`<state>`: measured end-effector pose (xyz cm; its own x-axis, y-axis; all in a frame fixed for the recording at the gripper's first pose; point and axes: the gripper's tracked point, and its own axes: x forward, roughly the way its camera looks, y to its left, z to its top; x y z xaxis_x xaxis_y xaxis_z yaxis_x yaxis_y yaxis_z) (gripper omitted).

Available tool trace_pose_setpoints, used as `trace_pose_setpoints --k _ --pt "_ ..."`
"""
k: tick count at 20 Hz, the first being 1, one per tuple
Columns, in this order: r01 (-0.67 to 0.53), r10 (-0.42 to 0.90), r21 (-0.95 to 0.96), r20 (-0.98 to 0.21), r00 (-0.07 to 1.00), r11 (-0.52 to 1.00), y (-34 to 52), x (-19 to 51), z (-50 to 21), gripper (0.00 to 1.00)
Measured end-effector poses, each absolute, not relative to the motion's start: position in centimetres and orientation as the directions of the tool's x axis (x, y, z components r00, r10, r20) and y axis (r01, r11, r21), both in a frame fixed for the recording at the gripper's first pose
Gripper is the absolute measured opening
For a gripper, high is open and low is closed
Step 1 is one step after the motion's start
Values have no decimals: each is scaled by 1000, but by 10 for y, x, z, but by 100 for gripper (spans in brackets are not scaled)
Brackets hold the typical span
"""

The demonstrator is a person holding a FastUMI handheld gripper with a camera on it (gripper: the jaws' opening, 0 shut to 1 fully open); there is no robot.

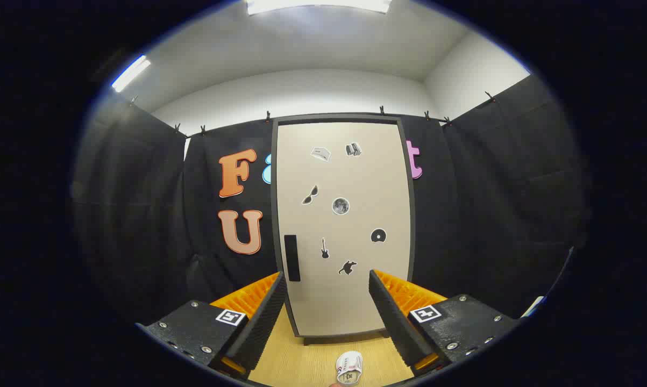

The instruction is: Open the shoe cabinet door, grab the shoes and put them into the shoe cabinet, then close the shoe cabinet door.

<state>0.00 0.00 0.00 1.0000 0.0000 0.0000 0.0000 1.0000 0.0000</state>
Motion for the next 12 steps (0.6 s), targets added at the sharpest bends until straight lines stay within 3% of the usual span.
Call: trace_pose_setpoints --k 12 --pt "1 -1 -6 -6 1000 1000 -1 -3 -1 96"
